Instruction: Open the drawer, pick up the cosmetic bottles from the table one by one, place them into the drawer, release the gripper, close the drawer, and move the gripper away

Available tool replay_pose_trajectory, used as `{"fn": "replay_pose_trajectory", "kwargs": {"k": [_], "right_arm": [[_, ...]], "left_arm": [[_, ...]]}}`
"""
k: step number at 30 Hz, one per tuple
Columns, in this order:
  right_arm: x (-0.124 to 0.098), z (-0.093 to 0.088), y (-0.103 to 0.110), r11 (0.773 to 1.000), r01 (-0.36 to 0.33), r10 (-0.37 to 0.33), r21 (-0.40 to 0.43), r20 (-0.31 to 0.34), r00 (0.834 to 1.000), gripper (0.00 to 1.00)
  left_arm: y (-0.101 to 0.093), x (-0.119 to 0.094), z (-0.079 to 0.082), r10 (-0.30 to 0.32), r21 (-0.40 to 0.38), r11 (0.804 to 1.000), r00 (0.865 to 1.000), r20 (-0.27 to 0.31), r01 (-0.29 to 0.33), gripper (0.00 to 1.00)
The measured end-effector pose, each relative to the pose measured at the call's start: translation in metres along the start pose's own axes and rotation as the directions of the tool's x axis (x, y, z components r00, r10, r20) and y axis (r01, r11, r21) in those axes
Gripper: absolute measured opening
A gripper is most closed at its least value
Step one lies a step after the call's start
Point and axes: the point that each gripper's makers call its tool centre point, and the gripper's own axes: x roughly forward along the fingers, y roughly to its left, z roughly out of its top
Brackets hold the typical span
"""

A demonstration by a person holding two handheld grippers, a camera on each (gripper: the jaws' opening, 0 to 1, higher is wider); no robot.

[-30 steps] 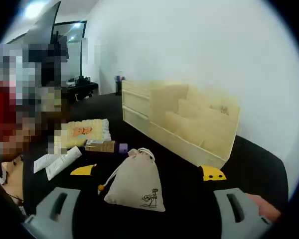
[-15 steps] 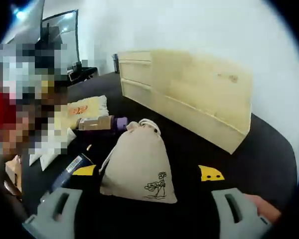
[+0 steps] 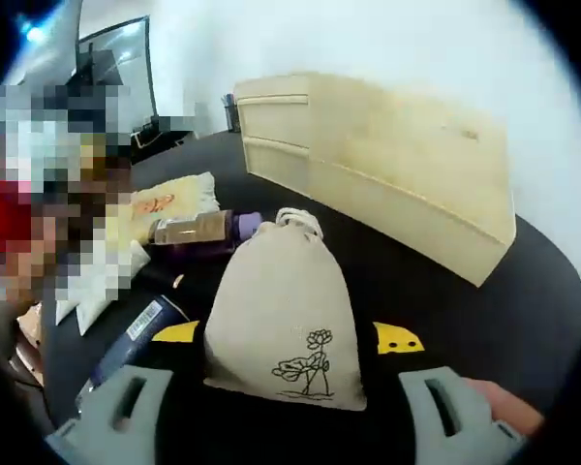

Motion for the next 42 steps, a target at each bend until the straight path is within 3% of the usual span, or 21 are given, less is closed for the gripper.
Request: {"fn": "replay_pose_trajectory", "kwargs": {"k": [11, 20, 25, 33, 42], "right_arm": [[-0.006, 0.008, 0.001, 0.999, 0.007, -0.006, -0.036, 0.022, 1.000, 0.48], [-0.013, 0.021, -0.003, 0.993, -0.079, 0.072, 0.087, 0.079, 0.994, 0.46], [-0.020, 0.028, 0.004, 0.975, -0.147, 0.123, 0.169, 0.143, 0.982, 0.45], [-0.023, 0.045, -0.005, 0.975, -0.154, 0.126, 0.161, 0.173, 0.977, 0.44], [-0.042, 0.070, 0.021, 0.972, -0.206, 0.171, 0.113, 0.260, 0.950, 0.43]], "left_arm": [[0.000, 0.000, -0.002, 0.002, 0.001, 1.000, 1.000, -0.009, -0.002, 0.92], [0.004, 0.001, 0.000, -0.001, -0.002, 1.000, 1.000, -0.005, 0.001, 0.92], [0.002, 0.001, -0.001, -0.002, -0.003, 1.000, 1.000, -0.009, 0.002, 0.92], [0.000, 0.000, -0.001, -0.001, -0.005, 1.000, 1.000, -0.009, 0.001, 0.91], [-0.015, 0.001, 0.002, -0.057, -0.016, 0.998, 0.998, -0.001, 0.057, 0.90]]}}
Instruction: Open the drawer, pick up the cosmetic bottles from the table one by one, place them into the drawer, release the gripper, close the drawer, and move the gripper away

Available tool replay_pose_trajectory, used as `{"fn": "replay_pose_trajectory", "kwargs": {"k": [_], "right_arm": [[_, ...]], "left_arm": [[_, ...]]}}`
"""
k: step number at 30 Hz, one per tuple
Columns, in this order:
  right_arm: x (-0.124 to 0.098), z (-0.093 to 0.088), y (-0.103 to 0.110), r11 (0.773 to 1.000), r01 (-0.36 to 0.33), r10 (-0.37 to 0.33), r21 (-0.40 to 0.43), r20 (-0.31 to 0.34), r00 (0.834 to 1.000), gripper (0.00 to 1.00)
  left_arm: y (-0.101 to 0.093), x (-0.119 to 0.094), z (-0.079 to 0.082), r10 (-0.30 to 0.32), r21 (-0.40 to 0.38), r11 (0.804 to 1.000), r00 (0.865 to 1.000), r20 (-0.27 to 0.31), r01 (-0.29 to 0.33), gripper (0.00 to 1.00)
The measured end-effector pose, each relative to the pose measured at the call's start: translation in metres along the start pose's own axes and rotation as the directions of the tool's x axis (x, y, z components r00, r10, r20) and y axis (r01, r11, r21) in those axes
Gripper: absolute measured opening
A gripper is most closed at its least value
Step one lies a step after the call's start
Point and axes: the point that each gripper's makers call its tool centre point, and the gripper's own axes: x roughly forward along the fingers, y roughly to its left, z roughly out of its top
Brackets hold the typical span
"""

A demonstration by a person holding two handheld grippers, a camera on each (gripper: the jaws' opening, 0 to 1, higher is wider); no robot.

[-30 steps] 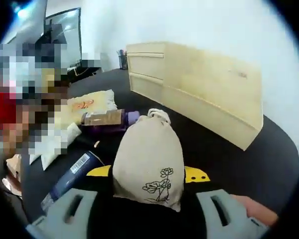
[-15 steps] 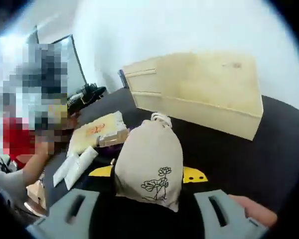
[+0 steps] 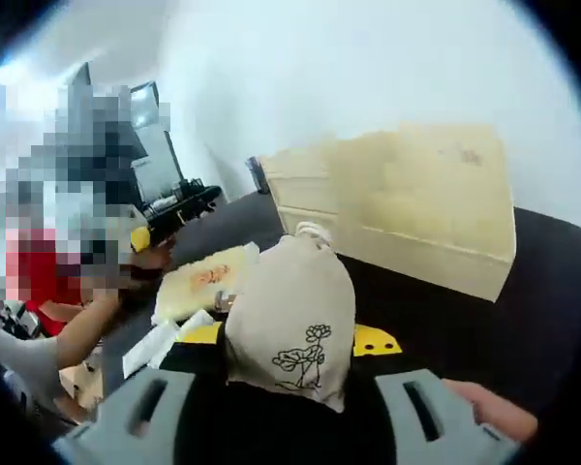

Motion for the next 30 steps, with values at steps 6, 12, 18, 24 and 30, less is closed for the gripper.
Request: {"fn": "replay_pose_trajectory", "kwargs": {"k": [6, 12, 18, 24, 30], "right_arm": [[-0.002, 0.028, 0.026, 0.997, -0.073, 0.074, -0.015, 0.102, 0.992, 0.43], [-0.003, 0.037, 0.066, 0.989, -0.132, 0.141, -0.069, 0.144, 0.979, 0.43], [0.003, 0.044, 0.094, 0.967, -0.083, 0.130, -0.241, 0.184, 0.974, 0.43], [0.007, 0.050, 0.123, 0.942, -0.119, 0.201, -0.314, 0.242, 0.949, 0.43], [0.020, 0.047, 0.132, 0.912, -0.086, 0.199, -0.402, 0.248, 0.948, 0.43]], "left_arm": [[-0.016, 0.003, -0.006, -0.073, -0.024, 0.997, 0.997, -0.024, 0.073, 0.89], [-0.041, 0.002, -0.001, -0.196, -0.097, 0.976, 0.981, 0.004, 0.195, 0.84], [-0.051, -0.003, 0.009, -0.257, -0.164, 0.952, 0.966, 0.043, 0.260, 0.77], [-0.060, -0.007, 0.012, -0.278, -0.221, 0.933, 0.958, 0.064, 0.285, 0.68], [-0.070, -0.011, 0.020, -0.303, -0.279, 0.904, 0.946, 0.114, 0.323, 0.65]]}}
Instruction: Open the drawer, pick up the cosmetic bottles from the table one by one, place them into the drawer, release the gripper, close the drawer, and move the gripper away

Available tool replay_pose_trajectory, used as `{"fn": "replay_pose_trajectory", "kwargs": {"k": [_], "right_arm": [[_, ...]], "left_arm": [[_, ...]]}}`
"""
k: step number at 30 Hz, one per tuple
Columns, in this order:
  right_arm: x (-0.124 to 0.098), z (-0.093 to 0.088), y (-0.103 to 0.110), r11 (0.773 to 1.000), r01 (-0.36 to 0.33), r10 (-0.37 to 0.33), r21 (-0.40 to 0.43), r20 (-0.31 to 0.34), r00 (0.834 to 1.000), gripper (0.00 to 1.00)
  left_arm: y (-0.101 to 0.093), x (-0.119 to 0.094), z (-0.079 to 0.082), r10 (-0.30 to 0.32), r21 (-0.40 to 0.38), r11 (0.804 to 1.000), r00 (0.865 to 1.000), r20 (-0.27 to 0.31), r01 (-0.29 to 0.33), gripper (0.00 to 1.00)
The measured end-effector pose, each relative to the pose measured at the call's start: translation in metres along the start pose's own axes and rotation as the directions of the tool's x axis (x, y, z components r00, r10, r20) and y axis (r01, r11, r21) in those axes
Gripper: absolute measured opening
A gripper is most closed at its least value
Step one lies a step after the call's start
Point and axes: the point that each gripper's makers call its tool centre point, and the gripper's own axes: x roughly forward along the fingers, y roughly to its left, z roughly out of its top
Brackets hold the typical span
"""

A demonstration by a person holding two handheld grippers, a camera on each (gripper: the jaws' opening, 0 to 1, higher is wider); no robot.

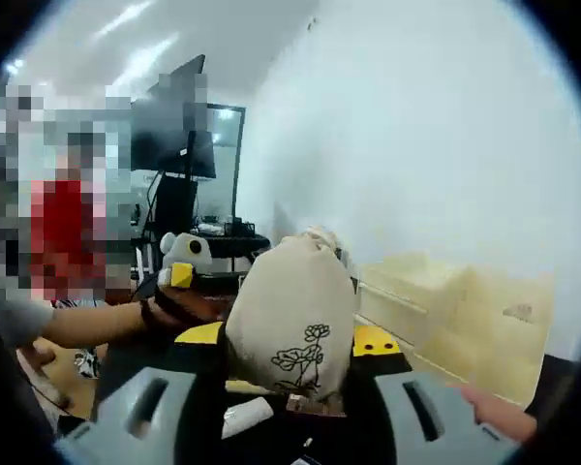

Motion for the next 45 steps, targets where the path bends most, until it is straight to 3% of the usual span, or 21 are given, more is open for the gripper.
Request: {"fn": "replay_pose_trajectory", "kwargs": {"k": [7, 11, 18, 26, 29, 39, 45], "right_arm": [[0.022, -0.003, 0.030, 0.991, -0.049, 0.051, -0.126, 0.007, 0.999, 0.43], [0.033, -0.006, 0.041, 0.984, -0.056, 0.057, -0.169, 0.005, 0.998, 0.43], [0.051, -0.011, 0.044, 0.973, -0.078, 0.080, -0.217, 0.003, 0.997, 0.43], [0.064, -0.012, 0.046, 0.967, -0.075, 0.083, -0.245, 0.024, 0.996, 0.43], [0.067, -0.014, 0.046, 0.958, -0.065, 0.076, -0.280, 0.031, 0.997, 0.43], [0.072, -0.014, 0.032, 0.947, -0.035, 0.045, -0.320, 0.026, 0.999, 0.47], [0.072, -0.011, 0.028, 0.932, 0.000, 0.013, -0.361, 0.034, 0.999, 0.48]], "left_arm": [[0.003, -0.007, 0.023, -0.053, -0.083, 0.995, 0.997, 0.062, 0.058, 0.63], [0.003, -0.007, 0.026, -0.062, -0.092, 0.993, 0.996, 0.069, 0.069, 0.63], [-0.011, -0.001, 0.013, -0.092, -0.092, 0.991, 0.995, 0.032, 0.094, 0.58], [-0.010, 0.000, 0.006, -0.093, -0.072, 0.993, 0.996, -0.007, 0.092, 0.45], [-0.004, -0.002, 0.006, -0.063, -0.043, 0.997, 0.998, -0.016, 0.062, 0.39], [0.002, 0.000, -0.001, 0.001, 0.012, 1.000, 0.999, -0.048, 0.000, 0.35], [0.009, -0.003, 0.004, 0.055, 0.080, 0.995, 0.997, -0.051, -0.051, 0.34]]}}
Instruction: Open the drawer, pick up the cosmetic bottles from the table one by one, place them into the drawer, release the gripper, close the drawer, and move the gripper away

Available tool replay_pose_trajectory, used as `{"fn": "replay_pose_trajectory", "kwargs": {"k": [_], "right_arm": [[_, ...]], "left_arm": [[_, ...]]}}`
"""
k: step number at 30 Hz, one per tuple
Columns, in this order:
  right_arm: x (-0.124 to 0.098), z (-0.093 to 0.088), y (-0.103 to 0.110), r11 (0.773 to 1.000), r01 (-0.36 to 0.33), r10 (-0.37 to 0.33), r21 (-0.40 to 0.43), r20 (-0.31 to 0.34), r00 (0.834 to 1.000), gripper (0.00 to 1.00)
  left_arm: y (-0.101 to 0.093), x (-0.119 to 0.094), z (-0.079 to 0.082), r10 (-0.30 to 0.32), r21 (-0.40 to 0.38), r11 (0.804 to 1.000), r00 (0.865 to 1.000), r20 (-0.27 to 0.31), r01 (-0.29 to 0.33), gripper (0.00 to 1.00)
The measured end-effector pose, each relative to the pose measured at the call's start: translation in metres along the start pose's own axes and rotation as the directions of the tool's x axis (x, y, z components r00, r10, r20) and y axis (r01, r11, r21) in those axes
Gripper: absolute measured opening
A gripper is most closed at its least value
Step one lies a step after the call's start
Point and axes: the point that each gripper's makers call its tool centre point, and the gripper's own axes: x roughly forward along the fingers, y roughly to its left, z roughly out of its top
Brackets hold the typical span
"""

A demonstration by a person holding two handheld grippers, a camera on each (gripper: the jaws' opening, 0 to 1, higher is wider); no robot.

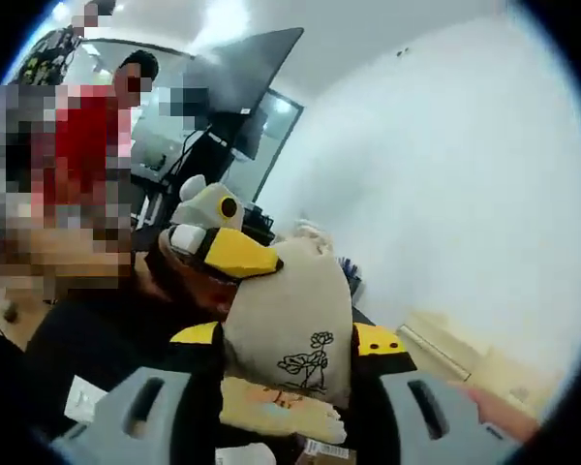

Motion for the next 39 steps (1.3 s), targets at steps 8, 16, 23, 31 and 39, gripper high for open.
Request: {"fn": "replay_pose_trajectory", "kwargs": {"k": [8, 16, 23, 31, 39], "right_arm": [[0.011, -0.007, -0.005, 0.999, 0.051, -0.050, 0.019, -0.042, 0.998, 0.61], [0.018, -0.008, -0.011, 0.985, 0.163, -0.168, -0.059, -0.105, 0.980, 0.58], [0.033, -0.002, -0.012, 0.978, 0.200, -0.205, -0.057, -0.093, 0.974, 0.60], [0.043, -0.008, -0.018, 0.968, 0.251, -0.253, -0.030, -0.123, 0.960, 0.47], [0.038, -0.003, -0.006, 0.966, 0.239, -0.230, 0.102, -0.095, 0.969, 0.42]], "left_arm": [[0.012, -0.004, 0.000, 0.140, 0.107, 0.984, 0.990, 0.005, -0.140, 0.33], [0.020, -0.006, -0.005, 0.236, 0.176, 0.957, 0.972, -0.007, -0.231, 0.33], [0.021, -0.007, -0.006, 0.249, 0.174, 0.954, 0.968, -0.001, -0.245, 0.33], [0.031, -0.008, 0.004, 0.240, 0.144, 0.960, 0.971, 0.011, -0.239, 0.33], [0.022, -0.007, 0.018, 0.146, 0.081, 0.985, 0.986, 0.078, -0.152, 0.37]]}}
